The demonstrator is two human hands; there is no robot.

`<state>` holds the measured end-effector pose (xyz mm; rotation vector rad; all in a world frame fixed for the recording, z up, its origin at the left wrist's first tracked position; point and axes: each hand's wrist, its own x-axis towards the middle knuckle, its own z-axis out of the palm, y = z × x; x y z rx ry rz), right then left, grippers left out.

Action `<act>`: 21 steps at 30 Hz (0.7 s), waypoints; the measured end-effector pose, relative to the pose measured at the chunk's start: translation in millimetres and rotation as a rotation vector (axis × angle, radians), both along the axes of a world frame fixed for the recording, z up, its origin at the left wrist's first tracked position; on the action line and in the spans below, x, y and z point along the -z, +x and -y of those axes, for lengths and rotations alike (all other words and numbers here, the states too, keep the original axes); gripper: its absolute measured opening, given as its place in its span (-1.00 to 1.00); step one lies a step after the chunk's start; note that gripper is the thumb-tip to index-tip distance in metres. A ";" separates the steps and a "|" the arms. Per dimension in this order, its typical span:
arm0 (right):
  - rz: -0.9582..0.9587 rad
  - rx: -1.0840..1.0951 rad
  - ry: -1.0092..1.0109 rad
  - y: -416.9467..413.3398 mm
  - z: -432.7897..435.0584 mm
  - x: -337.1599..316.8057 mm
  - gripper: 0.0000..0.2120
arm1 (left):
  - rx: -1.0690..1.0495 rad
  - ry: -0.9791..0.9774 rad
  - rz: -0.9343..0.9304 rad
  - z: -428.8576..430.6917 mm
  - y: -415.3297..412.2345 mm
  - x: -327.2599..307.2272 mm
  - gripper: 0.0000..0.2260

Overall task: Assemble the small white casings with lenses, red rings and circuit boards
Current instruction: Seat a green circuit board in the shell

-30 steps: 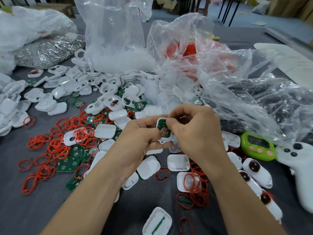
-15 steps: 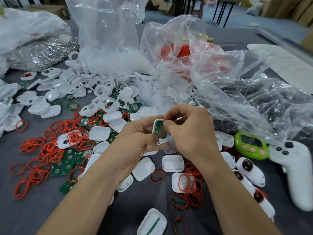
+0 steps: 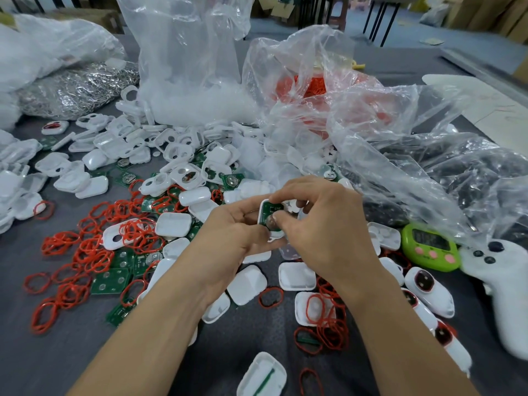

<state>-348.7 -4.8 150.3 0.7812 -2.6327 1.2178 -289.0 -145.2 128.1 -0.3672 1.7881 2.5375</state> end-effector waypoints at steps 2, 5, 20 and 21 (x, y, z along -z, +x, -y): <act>-0.013 -0.006 -0.010 0.0 0.2 0.7 -0.82 | -0.012 0.005 0.005 0.4 -0.1 -0.7 -0.47; -0.027 -0.002 0.004 -0.1 -0.6 1.2 -0.80 | -0.017 0.020 0.010 0.5 -0.2 -0.8 -0.48; -0.106 -0.006 -0.039 1.1 -1.5 2.1 -0.74 | -0.055 0.053 0.037 2.1 -1.9 1.1 -0.50; -0.118 -0.010 -0.026 1.6 -0.7 3.1 -0.73 | -0.053 0.053 0.033 2.5 -1.8 1.3 -0.50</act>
